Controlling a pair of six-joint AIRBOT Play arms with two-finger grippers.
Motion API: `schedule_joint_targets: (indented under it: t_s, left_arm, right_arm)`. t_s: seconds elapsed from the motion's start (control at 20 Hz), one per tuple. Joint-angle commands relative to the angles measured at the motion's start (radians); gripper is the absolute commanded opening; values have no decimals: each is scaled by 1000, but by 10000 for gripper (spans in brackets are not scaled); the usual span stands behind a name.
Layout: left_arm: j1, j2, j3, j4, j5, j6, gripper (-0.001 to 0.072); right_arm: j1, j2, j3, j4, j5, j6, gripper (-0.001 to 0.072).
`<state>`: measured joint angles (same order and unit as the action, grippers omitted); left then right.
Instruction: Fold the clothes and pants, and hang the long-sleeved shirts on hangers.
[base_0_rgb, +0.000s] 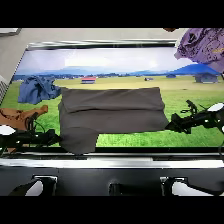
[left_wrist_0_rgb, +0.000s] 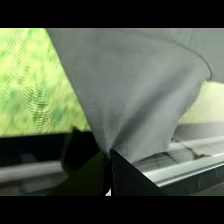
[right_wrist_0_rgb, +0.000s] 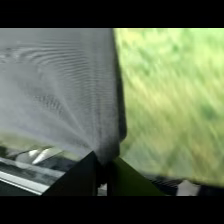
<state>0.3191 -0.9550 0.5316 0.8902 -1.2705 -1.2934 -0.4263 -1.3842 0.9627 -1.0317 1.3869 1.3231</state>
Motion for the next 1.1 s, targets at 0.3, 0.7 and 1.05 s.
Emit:
schedule_joint_targets:
  t_s: [0.3,0.7,1.05]
  left_arm:
    - [-15,212,27,57,-47,-128,15]
    - [-137,-171,307,42,157,-102,14]
    - [-143,-501,629,41,153,-95,15]
  right_arm:
    - [1,261,-58,-45,-20,99,31]
    - [24,100,9,75,-197,-3,31]
    - [190,-92,226,-91,-329,73,32]
